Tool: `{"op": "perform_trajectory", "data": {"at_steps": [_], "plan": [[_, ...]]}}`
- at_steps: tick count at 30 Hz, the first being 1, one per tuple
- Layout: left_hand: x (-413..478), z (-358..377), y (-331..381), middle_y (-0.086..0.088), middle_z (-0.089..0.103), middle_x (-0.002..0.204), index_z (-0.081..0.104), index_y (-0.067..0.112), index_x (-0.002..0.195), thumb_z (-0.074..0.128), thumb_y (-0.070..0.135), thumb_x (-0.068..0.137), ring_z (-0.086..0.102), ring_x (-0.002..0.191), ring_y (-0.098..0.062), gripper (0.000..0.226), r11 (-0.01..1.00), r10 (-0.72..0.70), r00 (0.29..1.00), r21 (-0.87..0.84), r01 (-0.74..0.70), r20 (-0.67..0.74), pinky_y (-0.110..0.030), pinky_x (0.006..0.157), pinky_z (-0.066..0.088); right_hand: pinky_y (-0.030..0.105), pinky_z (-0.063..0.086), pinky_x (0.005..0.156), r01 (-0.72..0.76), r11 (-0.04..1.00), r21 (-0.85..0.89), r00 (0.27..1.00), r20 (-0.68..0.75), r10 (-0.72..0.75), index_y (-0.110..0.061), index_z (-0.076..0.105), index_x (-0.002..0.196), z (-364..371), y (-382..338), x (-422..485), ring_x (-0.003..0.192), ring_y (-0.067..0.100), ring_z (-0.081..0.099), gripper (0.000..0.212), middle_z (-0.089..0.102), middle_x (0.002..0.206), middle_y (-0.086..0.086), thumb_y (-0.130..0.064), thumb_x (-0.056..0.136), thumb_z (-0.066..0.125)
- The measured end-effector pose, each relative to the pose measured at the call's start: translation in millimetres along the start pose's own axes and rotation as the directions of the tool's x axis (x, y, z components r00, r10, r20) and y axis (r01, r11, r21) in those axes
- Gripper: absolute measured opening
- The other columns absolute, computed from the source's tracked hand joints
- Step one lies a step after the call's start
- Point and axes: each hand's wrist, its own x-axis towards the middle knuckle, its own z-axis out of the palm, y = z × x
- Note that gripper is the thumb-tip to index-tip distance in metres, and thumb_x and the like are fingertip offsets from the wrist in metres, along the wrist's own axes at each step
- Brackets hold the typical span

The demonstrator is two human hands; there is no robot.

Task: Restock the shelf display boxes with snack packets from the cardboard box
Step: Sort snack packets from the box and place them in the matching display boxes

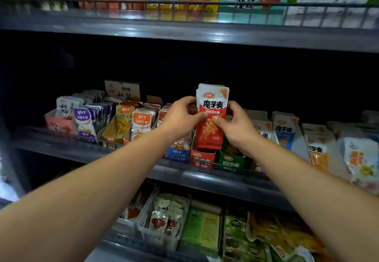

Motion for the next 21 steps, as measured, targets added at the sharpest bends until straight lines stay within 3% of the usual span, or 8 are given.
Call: {"op": "perform_trajectory", "data": {"at_steps": [3,5,9,12,14,17,19,21], "plan": [[11.5,-0.7,-11.0,0.008,0.067,0.112,0.06,0.021,0.132,0.074,0.028,0.094,0.065,0.1,-0.008,0.041,0.999,0.007,1.0,0.052,-0.008,0.02,-0.026,0.081,0.057,0.012,0.053,0.057,0.013,0.999,-0.035,1.0,-0.009,-0.014,-0.021,0.04,0.143,5.2,9.4,10.5,0.084,0.0,0.061,0.05,0.059,0.104,-0.016,-0.017,0.098,0.062],[15.5,-0.5,-15.9,0.012,0.066,0.106,0.06,0.021,0.131,0.074,0.028,0.094,0.063,0.094,-0.002,0.04,0.998,0.011,1.0,0.067,-0.013,0.024,-0.02,0.075,0.053,0.01,0.052,0.055,0.013,0.999,-0.031,1.0,-0.015,-0.013,-0.02,0.04,0.143,8.5,15.0,14.9,0.082,-0.004,0.06,0.05,0.056,0.1,-0.02,-0.016,0.098,0.061],[19.6,-1.2,-22.6,0.018,0.064,0.098,0.061,0.023,0.129,0.073,0.028,0.094,0.062,0.091,0.001,0.037,0.992,0.017,0.999,0.123,-0.023,0.047,-0.02,0.073,0.052,0.014,0.05,0.064,0.012,0.997,-0.077,1.0,-0.02,-0.013,-0.02,0.041,0.142,12.4,24.3,19.7,0.087,-0.001,0.06,0.05,0.056,0.102,-0.02,-0.016,0.097,0.063],[19.5,-0.5,-30.7,0.011,0.07,0.105,0.062,0.025,0.127,0.076,0.033,0.092,0.067,0.098,-0.008,0.039,0.977,0.001,0.997,0.212,-0.018,0.079,-0.037,0.085,0.06,0.015,0.048,0.068,0.033,0.975,-0.219,0.999,0.019,-0.029,-0.021,0.043,0.142,7.7,30.7,21.9,0.098,0.005,0.058,0.054,0.059,0.114,-0.011,-0.019,0.094,0.069],[17.7,1.5,-37.7,0.01,0.072,0.11,0.062,0.03,0.128,0.078,0.039,0.088,0.067,0.101,-0.009,0.044,0.948,-0.011,0.996,0.319,-0.018,0.09,-0.043,0.091,0.058,0.024,0.053,0.078,0.037,0.946,-0.323,0.999,0.049,-0.022,-0.023,0.046,0.141,2.6,36.7,22.9,0.104,0.01,0.059,0.06,0.062,0.123,-0.006,-0.022,0.089,0.075],[17.4,6.7,-42.7,0.007,0.068,0.126,0.065,0.033,0.127,0.071,0.05,0.09,0.059,0.124,-0.018,0.042,0.868,0.015,0.997,0.494,-0.047,0.07,-0.049,0.107,0.046,0.047,0.051,0.099,0.072,0.823,-0.563,0.997,0.05,-0.053,-0.029,0.051,0.137,-3.1,46.8,24.8,0.12,0.021,0.057,0.066,0.063,0.129,-0.002,-0.036,0.079,0.083],[16.8,9.6,-39.4,0.0,0.055,0.145,0.065,0.033,0.132,0.066,0.052,0.092,0.038,0.143,-0.026,0.045,0.79,0.021,0.998,0.611,-0.052,0.058,-0.047,0.118,0.028,0.051,0.045,0.104,0.067,0.775,-0.628,0.998,0.049,-0.046,-0.032,0.049,0.137,-4.1,50.3,26.3,0.126,0.025,0.05,0.07,0.061,0.129,-0.001,-0.043,0.077,0.082],[15.3,12.0,-35.4,-0.004,0.041,0.157,0.057,0.032,0.142,0.066,0.053,0.091,0.022,0.151,-0.027,0.056,0.746,-0.003,0.998,0.666,-0.035,0.056,-0.045,0.12,0.017,0.047,0.043,0.105,0.046,0.76,-0.648,0.999,0.042,-0.025,-0.033,0.045,0.14,-3.9,53.7,28.7,0.128,0.026,0.045,0.075,0.059,0.129,0.001,-0.047,0.075,0.082]]}}
